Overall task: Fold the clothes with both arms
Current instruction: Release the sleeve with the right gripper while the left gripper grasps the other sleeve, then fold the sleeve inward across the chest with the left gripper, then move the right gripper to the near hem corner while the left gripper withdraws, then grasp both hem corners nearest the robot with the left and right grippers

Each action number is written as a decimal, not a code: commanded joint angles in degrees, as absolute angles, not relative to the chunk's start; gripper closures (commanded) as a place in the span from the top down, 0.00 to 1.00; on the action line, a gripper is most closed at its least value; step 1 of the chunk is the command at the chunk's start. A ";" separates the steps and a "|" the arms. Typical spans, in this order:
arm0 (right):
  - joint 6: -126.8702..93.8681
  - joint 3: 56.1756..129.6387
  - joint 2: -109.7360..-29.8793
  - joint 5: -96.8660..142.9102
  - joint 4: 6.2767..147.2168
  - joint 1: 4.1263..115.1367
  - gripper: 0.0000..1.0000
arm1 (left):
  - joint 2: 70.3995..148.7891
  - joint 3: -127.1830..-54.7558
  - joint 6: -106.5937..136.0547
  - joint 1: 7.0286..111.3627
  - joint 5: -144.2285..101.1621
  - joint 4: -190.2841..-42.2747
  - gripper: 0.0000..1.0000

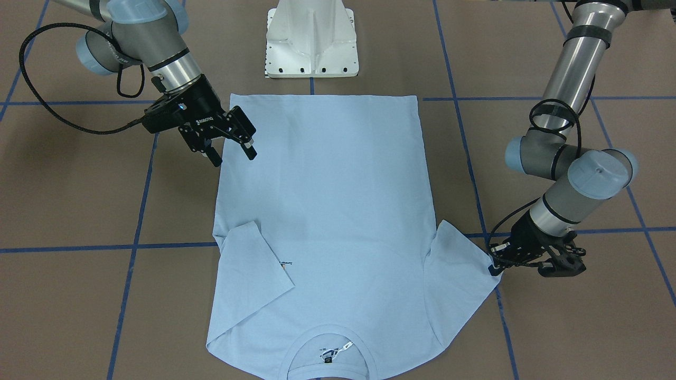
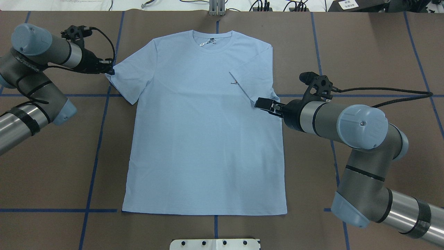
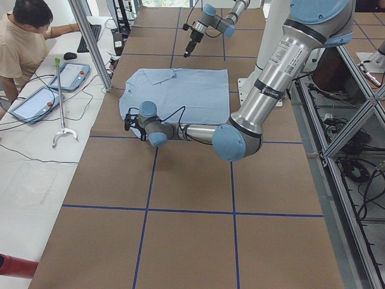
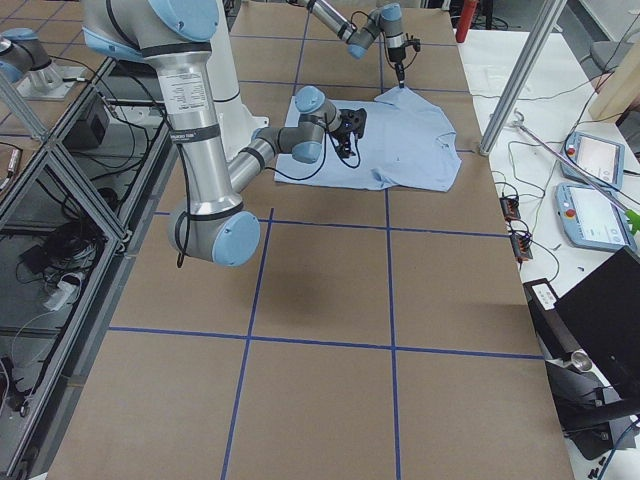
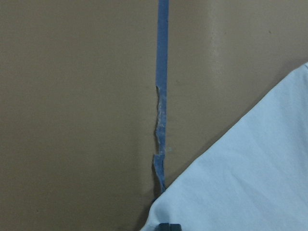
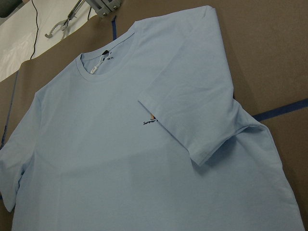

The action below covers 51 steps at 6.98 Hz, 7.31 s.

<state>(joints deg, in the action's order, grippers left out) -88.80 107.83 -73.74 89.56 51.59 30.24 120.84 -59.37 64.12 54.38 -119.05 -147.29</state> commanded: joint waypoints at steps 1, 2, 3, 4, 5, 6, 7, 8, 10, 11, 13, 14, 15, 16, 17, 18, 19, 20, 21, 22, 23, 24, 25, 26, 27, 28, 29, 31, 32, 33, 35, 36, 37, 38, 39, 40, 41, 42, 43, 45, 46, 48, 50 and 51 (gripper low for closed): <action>-88.77 107.75 -73.74 89.56 51.59 30.23 1.00 | 120.15 -61.00 64.34 54.58 -119.09 -147.13 0.00; -88.77 107.75 -73.74 89.56 51.59 30.23 1.00 | 120.58 -61.17 64.86 54.49 -119.09 -147.13 0.00; -88.77 107.75 -73.83 89.56 51.59 30.23 1.00 | 121.02 -62.74 67.56 54.32 -119.09 -147.04 0.00; -88.77 107.75 -74.09 89.56 51.59 30.23 1.00 | 123.55 -63.45 71.07 54.32 -119.00 -147.04 0.00; -88.77 107.84 -74.70 89.56 51.50 30.23 1.00 | 126.97 -63.63 76.41 53.19 -118.66 -146.95 0.00; -88.77 107.75 -74.97 89.56 51.50 30.23 1.00 | 130.13 -63.63 78.64 50.56 -115.26 -144.60 0.00; -88.77 107.75 -75.32 89.56 51.42 30.23 1.00 | 132.86 -63.63 78.75 48.45 -112.27 -140.84 0.00; -88.77 107.75 -75.41 89.56 51.33 30.23 1.00 | 134.28 -63.55 80.23 46.51 -110.58 -139.84 0.00; -88.68 107.40 -75.41 89.56 51.33 30.23 1.00 | 135.78 -62.06 80.95 43.69 -105.66 -140.10 0.00; -88.68 107.05 -75.32 89.56 51.33 30.15 1.00 | 136.05 -61.96 81.21 43.59 -105.30 -140.18 0.00; -88.86 107.05 -75.15 89.47 51.50 29.88 1.00 | 136.14 -63.53 83.56 43.33 -105.38 -140.10 0.50; -88.94 107.14 -75.06 89.04 51.59 29.36 1.00 | 133.97 -69.29 85.32 42.29 -105.38 -139.75 0.57; -90.25 107.31 -75.32 85.90 51.59 25.79 1.00 | 128.29 -78.13 88.47 41.49 -105.82 -139.66 0.58; -93.83 107.92 -75.76 82.21 51.77 21.49 1.00 | 122.66 -86.84 89.03 40.96 -105.82 -137.48 0.58; -99.61 107.76 -76.81 79.74 52.72 15.53 1.00 | 118.00 -94.75 88.95 40.87 -105.82 -133.72 0.58; -101.93 109.76 -77.95 72.32 57.26 8.77 1.00 | 114.64 -99.44 88.68 40.78 -106.08 -132.03 0.58; -106.74 113.60 -78.05 69.46 67.31 4.61 1.00 | 113.74 -100.19 88.51 40.78 -106.69 -132.01 0.58; -110.88 116.86 -78.05 66.56 76.55 0.92 0.98 | 113.64 -100.02 88.42 40.78 -106.70 -132.01 0.58; -113.96 119.42 -77.96 66.10 81.08 -0.16 0.91 | 113.56 -100.11 88.42 40.69 -106.70 -132.01 0.58; -115.47 119.70 -78.05 66.18 84.43 -1.13 0.82 | 113.55 -100.19 88.50 40.69 -106.61 -132.01 0.59; -116.27 119.71 -78.13 66.44 86.90 -1.58 0.77 | 113.55 -100.11 88.51 40.69 -106.61 -132.01 0.60; -116.28 119.45 -78.66 66.71 88.23 -1.84 0.75 | 113.55 -99.93 88.51 40.52 -106.44 -132.01 0.60; -116.28 119.36 -79.62 67.93 88.24 -2.11 0.70 | 113.64 -99.76 88.51 40.08 -106.26 -132.01 0.60; -116.28 119.36 -80.67 68.81 88.24 -2.20 0.69 | 113.73 -99.67 88.51 40.08 -106.26 -132.01 0.60; -116.28 119.27 -80.86 68.91 88.24 -2.20 0.64 | 113.82 -99.67 88.51 40.08 -106.26 -132.01 0.60; -116.28 119.27 -80.86 68.99 88.24 -2.20 0.55 | 113.82 -99.67 88.42 40.08 -106.26 -132.01 0.60; -116.37 119.27 -80.86 69.43 88.24 -2.20 0.38 | 113.82 -99.67 88.42 40.08 -106.17 -132.01 0.60; -116.63 119.35 -81.21 69.61 88.24 -2.55 0.00 | 114.08 -99.58 88.42 40.08 -106.17 -132.01 0.60; -116.63 119.36 -81.21 70.22 88.24 -2.64 0.00 | 114.08 -99.75 88.50 40.08 -106.17 -132.01 0.61; -116.63 119.44 -81.21 70.22 88.16 -2.64 0.00 | 114.00 -99.84 88.51 40.08 -106.17 -132.01 0.61; -116.63 120.49 -81.21 70.22 88.07 -2.46 0.00 | 113.73 -102.11 89.12 38.25 -106.00 -130.18 0.64; -116.54 122.76 -81.12 70.49 88.07 -2.37 0.00 | 107.73 -109.79 90.77 35.19 -105.39 -125.64 0.69; -116.54 123.48 -81.12 70.58 88.07 -2.37 0.00 | 102.10 -115.95 95.49 29.59 -99.64 -121.33 0.69; -116.54 123.57 -80.77 70.58 88.07 -2.37 0.00 | 97.87 -119.32 99.37 22.14 -93.84 -118.77 0.67; -116.46 123.57 -80.60 70.66 87.98 -2.37 0.00 | 94.34 -120.92 102.62 18.15 -92.30 -118.57 0.67; -116.54 123.66 -80.25 70.58 87.89 -2.46 0.00 | 89.35 -121.29 104.05 14.71 -90.37 -118.56 0.67; -116.54 123.66 -80.24 70.49 87.80 -2.46 0.00 | 86.60 -120.85 106.06 12.42 -89.31 -118.48 0.67; -116.63 123.75 -80.24 70.40 87.80 -2.55 0.00 | 85.53 -120.94 107.30 10.91 -89.30 -118.22 0.67; -116.63 123.75 -80.24 70.31 87.80 -2.64 0.00 | 85.69 -120.15 108.79 8.46 -89.21 -118.04 0.67; -116.63 123.75 -80.51 70.14 87.80 -2.64 0.00 | 85.96 -119.80 108.81 8.09 -89.21 -117.86 0.64; -116.63 123.58 -80.51 70.14 87.80 -2.64 0.00 | 86.04 -119.62 108.81 7.74 -88.51 -117.86 0.64; -116.63 123.49 -80.77 70.14 87.80 -2.64 0.00 | 86.22 -119.36 108.81 6.95 -86.75 -117.86 0.63; -116.63 123.57 -80.77 70.14 87.80 -2.64 0.00 | 86.66 -118.48 108.72 6.15 -86.66 -117.86 0.61; -116.63 123.57 -80.60 70.14 87.80 -2.64 0.00 | 86.92 -118.22 108.72 6.15 -86.75 -117.86 0.59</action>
